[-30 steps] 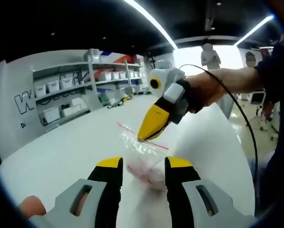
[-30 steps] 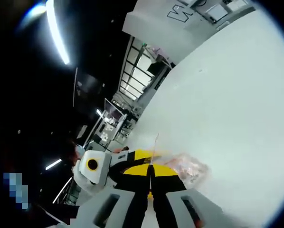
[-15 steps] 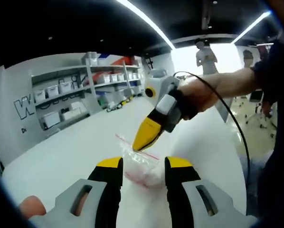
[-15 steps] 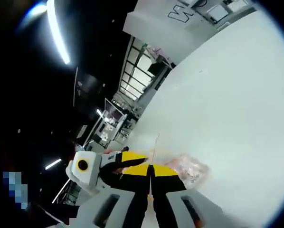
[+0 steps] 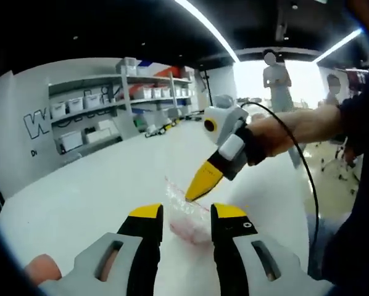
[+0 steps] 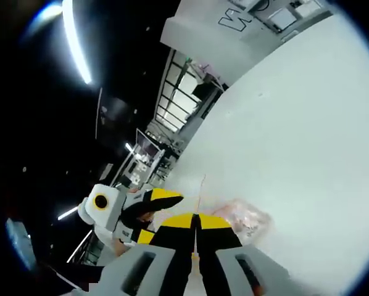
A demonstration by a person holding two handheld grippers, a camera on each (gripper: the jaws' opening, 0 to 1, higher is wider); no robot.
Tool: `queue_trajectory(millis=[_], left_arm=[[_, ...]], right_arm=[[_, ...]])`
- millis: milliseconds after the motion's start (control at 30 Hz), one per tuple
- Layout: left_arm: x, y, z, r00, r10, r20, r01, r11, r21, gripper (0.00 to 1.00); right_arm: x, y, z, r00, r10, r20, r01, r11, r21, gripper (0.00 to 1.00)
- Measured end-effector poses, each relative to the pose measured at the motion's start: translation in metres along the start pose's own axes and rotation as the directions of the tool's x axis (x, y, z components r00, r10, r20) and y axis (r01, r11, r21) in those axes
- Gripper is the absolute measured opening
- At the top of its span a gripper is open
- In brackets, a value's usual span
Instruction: Open the resealable bag by pulling the two sides of the seal apart until the entire bag opening is separated and visibly accessible.
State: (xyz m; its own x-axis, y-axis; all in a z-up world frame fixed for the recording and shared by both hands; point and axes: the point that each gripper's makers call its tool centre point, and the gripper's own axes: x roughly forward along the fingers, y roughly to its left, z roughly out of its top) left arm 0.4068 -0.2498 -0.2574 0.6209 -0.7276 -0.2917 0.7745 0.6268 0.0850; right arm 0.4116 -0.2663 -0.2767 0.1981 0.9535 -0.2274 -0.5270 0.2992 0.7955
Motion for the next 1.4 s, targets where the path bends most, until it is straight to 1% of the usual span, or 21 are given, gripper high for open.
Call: queue_trajectory(millis=[100,167,267,433,533,600,667,700,733,800,967,1100,1300,1400], left_arm=[[0.0,0.001,0.003,1.0,-0.006,-0.003,0.006,0.999,-0.034,0.31],[-0.001,0.001,0.003,1.0,-0.007,-0.017,0.006,0.997,-0.076,0.31],[-0.001,0.001,0.005,0.999,-0.026,-0.022,0.022,0.986,-0.166,0.31],[-0.001,0.01,0.01,0.999,-0.035,-0.018,0.03,0.968,-0.249,0.31],[0.003,0.015,0.009,0.998,-0.051,-0.02,0.042,0.951,-0.307,0.3],[0.006,0.019,0.008,0.998,-0.059,-0.022,0.047,0.933,-0.356,0.3],[0.012,0.017,0.005,0.996,-0.082,-0.037,0.061,0.921,-0.384,0.3],[0.016,0.016,0.001,0.994,-0.094,-0.058,0.064,0.915,-0.397,0.3],[0.019,0.016,-0.001,0.992,-0.102,-0.073,0.065,0.915,-0.399,0.31],[0.023,0.016,-0.001,0.991,-0.106,-0.081,0.065,0.915,-0.398,0.31],[0.026,0.019,0.003,0.99,-0.107,-0.086,0.065,0.915,-0.397,0.31],[0.028,0.018,0.004,0.989,-0.108,-0.102,0.061,0.921,-0.384,0.31],[0.032,0.017,-0.004,0.982,-0.107,-0.154,0.045,0.931,-0.363,0.31],[0.033,0.022,-0.007,0.98,-0.093,-0.174,0.027,0.937,-0.348,0.3]], right_arm=[[0.001,0.003,-0.002,1.0,0.002,0.001,-0.002,1.0,-0.005,0.0],[0.001,0.004,-0.003,1.0,0.001,0.003,-0.001,1.0,-0.01,0.0],[0.001,0.003,-0.003,1.0,0.0,0.008,0.0,1.0,-0.009,0.0],[0.002,0.004,-0.004,1.0,-0.001,0.012,0.001,1.0,-0.015,0.0],[0.001,0.004,-0.005,1.0,-0.007,0.014,0.008,1.0,-0.026,0.0],[0.001,0.004,-0.007,1.0,-0.009,0.014,0.009,0.999,-0.032,0.0],[0.002,0.005,-0.01,1.0,-0.014,0.012,0.015,0.999,-0.042,0.0],[0.002,0.005,-0.012,1.0,-0.016,0.011,0.016,0.999,-0.049,0.0],[0.002,0.005,-0.012,1.0,-0.019,0.013,0.02,0.998,-0.052,0.0],[0.002,0.005,-0.013,0.999,-0.03,0.012,0.031,0.997,-0.073,0.0],[0.003,0.005,-0.014,0.999,-0.04,0.014,0.042,0.995,-0.094,0.0],[0.003,0.006,-0.016,0.999,-0.047,0.015,0.048,0.993,-0.109,0.0],[0.004,0.007,-0.017,0.998,-0.069,0.011,0.07,0.984,-0.162,0.0],[0.005,0.006,-0.016,0.997,-0.078,0.009,0.078,0.98,-0.182,0.0]])
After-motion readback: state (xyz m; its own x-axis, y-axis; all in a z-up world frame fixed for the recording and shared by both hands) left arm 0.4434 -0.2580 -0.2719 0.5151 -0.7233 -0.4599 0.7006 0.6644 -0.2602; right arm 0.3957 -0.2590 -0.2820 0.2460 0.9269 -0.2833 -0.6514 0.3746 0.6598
